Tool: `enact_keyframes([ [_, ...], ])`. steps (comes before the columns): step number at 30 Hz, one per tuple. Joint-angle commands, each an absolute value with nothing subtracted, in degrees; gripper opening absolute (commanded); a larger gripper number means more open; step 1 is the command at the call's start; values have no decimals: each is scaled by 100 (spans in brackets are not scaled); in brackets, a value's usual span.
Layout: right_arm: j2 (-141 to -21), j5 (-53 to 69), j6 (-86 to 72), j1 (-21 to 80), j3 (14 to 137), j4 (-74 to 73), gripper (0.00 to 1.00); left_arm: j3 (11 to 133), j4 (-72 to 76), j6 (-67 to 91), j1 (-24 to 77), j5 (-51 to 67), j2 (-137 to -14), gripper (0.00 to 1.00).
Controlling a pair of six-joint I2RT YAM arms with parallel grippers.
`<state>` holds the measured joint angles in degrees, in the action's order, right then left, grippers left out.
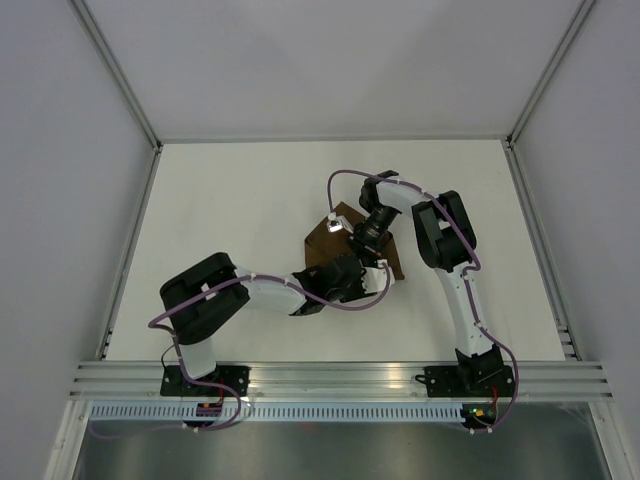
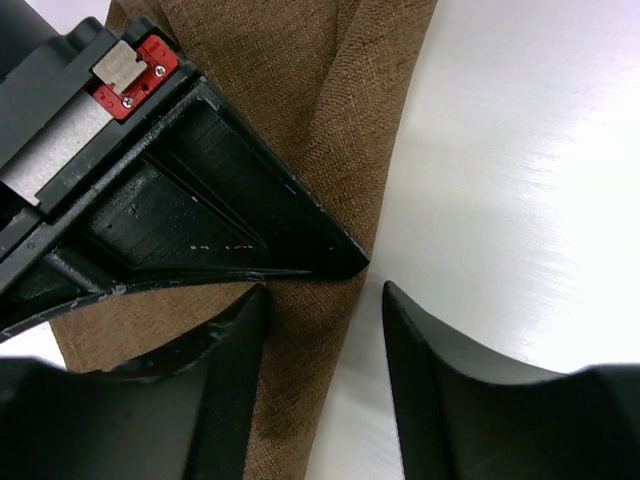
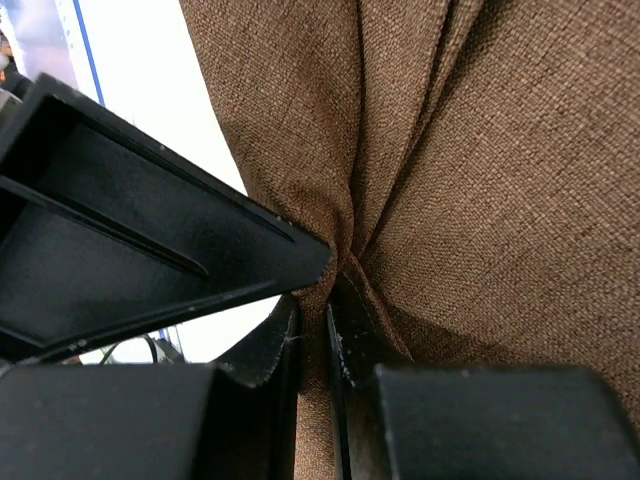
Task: Fold the napkin, place the utensils inside, and roll it up
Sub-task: Roll the napkin with the utensil
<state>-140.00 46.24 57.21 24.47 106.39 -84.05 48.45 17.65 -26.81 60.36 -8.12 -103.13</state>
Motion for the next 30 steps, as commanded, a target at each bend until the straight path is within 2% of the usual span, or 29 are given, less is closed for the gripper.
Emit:
enact_keyframes([
  [1, -14432, 3911, 5994, 2452, 10626, -7752, 13, 4983, 1609, -2918, 6029, -888, -10512, 53],
  [5, -14467, 3972, 6029, 2443, 10687, -7813, 14, 5053, 1302, -2822, 5994, -765, -10695, 42],
  [6, -14493, 3981, 6038, 2452, 10696, -7857, 14, 5080, 1222, -2795, 5977, -660, -10731, 33],
  [9, -14511, 3999, 6038, 2443, 10731, -7892, 14, 5159, 1038, -2681, 5906, -467, -10872, 21],
  [13, -14502, 4017, 6056, 2443, 10749, -7919, 15, 5273, 730, -2523, 5766, -36, -10960, 11],
  [14, -14476, 4025, 6047, 2443, 10758, -7928, 16, 5291, 677, -2505, 5748, -26, -10969, 9],
  [16, -14414, 4104, 6003, 2435, 10767, -7901, 26, 5309, 580, -2496, 5704, 342, -11004, 3],
  [17, -14388, 4157, 6012, 2417, 10784, -7919, 34, 5317, 545, -2479, 5687, 412, -11013, 2],
  [20, -14204, 4438, 6012, 2330, 10846, -7980, 48, 5335, 448, -2478, 5634, 720, -11057, 2],
  [25, -13773, 5088, 6047, 2066, 11021, -8226, 56, 5300, 466, -2479, 5590, 1010, -11083, 2],
  [30, -13168, 5853, 6196, 1574, 10925, -8323, 58, 5300, 483, -2452, 5528, 1212, -11127, 2],
])
